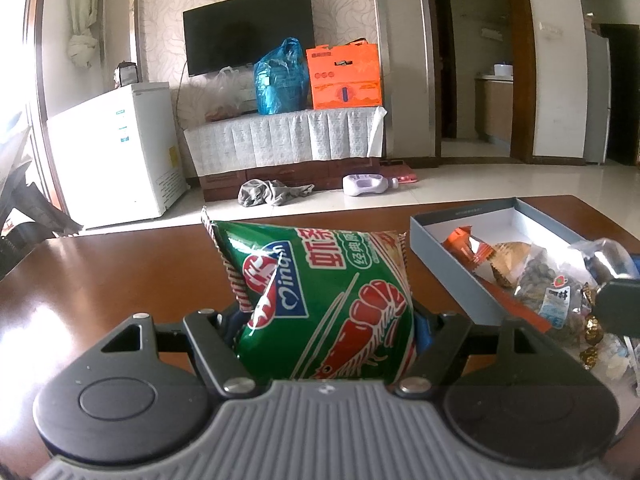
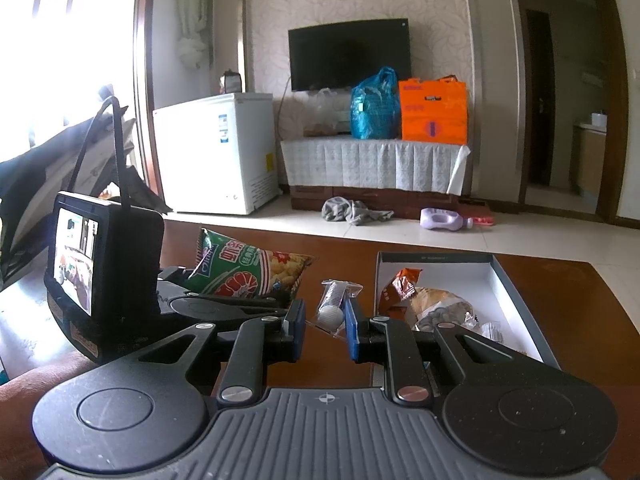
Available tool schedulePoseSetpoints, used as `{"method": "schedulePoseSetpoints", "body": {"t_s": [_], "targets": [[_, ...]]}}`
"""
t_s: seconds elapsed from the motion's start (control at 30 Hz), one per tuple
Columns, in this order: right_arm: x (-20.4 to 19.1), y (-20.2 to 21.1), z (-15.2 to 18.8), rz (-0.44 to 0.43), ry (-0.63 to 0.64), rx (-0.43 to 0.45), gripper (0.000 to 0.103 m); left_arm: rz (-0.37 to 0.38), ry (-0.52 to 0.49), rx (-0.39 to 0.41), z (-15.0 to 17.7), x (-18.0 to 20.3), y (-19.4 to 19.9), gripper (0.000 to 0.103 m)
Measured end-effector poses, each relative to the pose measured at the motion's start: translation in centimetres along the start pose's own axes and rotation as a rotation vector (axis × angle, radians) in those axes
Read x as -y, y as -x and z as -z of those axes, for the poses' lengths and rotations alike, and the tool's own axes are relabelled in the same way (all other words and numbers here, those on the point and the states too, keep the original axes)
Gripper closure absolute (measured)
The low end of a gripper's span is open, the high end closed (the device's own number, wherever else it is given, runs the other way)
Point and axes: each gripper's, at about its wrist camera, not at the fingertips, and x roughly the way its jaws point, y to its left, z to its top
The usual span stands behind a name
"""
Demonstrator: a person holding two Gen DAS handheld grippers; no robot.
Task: Organize snacks
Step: 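Carry the green bag and clear candy together over the grey box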
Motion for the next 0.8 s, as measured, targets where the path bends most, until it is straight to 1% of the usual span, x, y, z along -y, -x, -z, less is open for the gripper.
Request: {"method": "schedulePoseSetpoints", "body": {"t_s": [0.27,0.43,0.57,0.8], "targets": [[0.4,0.2,0.0,0.023,-0.012,0.007,0.081,0.033,-0.016,0.021,-0.2,1.0,0.1,0.029],[1.1,0.4,0.1,0.06,-0.028,0.015,0.081,0.059,-0.025,0.039,-0.6,2.0,0.1,0.029],[1.5,0.2,0.5,0.099,-0.026,0.009,0.081,0.093,-0.039,0.046,-0.7,3.2,0.0,0.029],[2.0,-0.1,0.6,0.128,-0.029,0.006,0.081,0.127,-0.061,0.053,-0.9,5.5,-0.7,0.029]]}}
